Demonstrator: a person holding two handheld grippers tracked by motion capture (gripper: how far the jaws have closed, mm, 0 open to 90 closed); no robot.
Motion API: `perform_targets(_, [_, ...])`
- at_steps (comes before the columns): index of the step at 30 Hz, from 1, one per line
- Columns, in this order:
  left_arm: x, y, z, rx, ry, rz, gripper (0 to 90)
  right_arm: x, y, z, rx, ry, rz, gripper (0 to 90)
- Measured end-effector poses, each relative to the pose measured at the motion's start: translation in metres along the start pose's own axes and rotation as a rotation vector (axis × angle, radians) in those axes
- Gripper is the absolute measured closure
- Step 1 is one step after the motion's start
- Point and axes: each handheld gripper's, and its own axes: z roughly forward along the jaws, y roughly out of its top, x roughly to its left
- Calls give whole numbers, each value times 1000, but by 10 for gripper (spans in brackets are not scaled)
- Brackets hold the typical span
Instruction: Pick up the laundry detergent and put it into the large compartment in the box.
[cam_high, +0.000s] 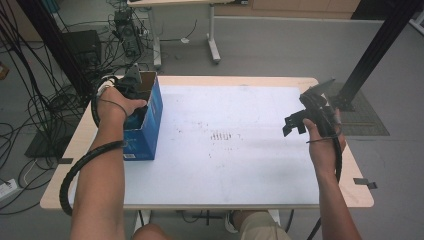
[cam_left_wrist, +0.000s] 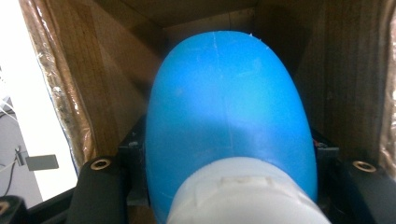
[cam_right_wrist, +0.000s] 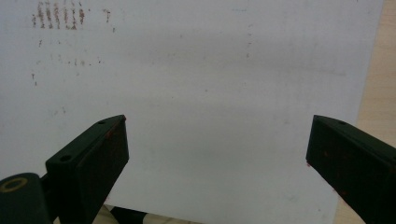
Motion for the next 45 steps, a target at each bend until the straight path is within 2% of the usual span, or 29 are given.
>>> perform_targets(45, [0,-1,0,-2,0,-1,373,4,0,0,-3,0,-8,57])
